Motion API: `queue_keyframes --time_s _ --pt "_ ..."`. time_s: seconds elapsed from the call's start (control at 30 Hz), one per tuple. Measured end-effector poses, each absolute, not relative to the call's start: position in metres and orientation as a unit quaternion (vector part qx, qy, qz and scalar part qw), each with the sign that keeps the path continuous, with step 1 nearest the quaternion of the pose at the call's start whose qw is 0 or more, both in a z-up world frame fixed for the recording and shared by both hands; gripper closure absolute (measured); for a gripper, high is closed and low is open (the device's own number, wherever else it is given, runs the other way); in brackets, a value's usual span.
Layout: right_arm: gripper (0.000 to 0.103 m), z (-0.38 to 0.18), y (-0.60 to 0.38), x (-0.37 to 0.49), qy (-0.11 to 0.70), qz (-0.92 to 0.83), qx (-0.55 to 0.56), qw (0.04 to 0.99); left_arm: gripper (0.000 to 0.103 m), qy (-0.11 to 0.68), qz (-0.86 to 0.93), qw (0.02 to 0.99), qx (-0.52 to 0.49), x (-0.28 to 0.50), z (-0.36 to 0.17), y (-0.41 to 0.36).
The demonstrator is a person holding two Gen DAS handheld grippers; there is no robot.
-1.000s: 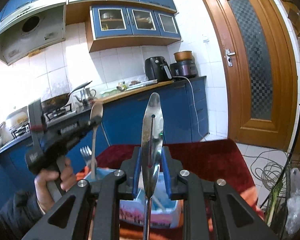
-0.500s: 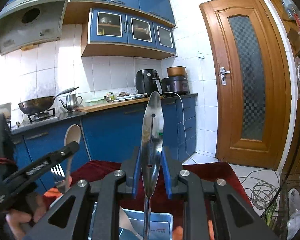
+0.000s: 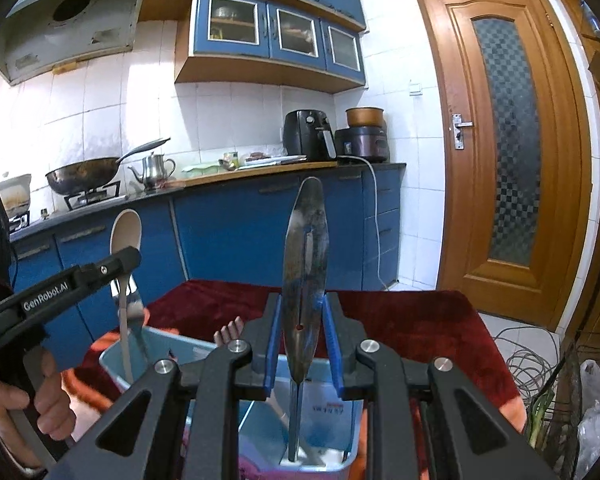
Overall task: Organize utensils
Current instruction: 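Lower the spoon and tongs into the blue caddy and open both tools, then move both open tools back over the remaining utensils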
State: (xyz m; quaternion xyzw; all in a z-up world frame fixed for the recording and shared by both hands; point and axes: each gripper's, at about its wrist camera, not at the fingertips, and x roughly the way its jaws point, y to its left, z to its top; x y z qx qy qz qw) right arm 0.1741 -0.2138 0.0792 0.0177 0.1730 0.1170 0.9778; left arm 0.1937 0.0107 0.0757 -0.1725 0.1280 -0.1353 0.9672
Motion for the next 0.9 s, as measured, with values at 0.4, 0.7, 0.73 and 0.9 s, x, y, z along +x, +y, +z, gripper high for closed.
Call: queue_keyframes --time_s 0.4,0.7,0.73,0.9 --pt "0.060 0.081 -0.207 0.154 0.184 0.151 0.031 0.971 0.087 0.172 -0.124 0.963 -0.165 0.170 0.065 0.026" --pt "0.048 0.091 -0.213 0.127 0.196 0.141 0.051 0.969 0.056 0.200 -0.133 0.957 -0.163 0.150 0.070 0.030" --pt "0.046 0.092 -0.214 0.124 0.201 0.138 0.054 0.968 0.054 0.207 -0.134 0.956 -0.162 0.147 0.071 0.030" --pt "0.040 0.093 -0.221 0.106 0.222 0.139 0.073 0.962 0.048 0.235 -0.126 0.953 -0.141 0.129 0.073 0.027"
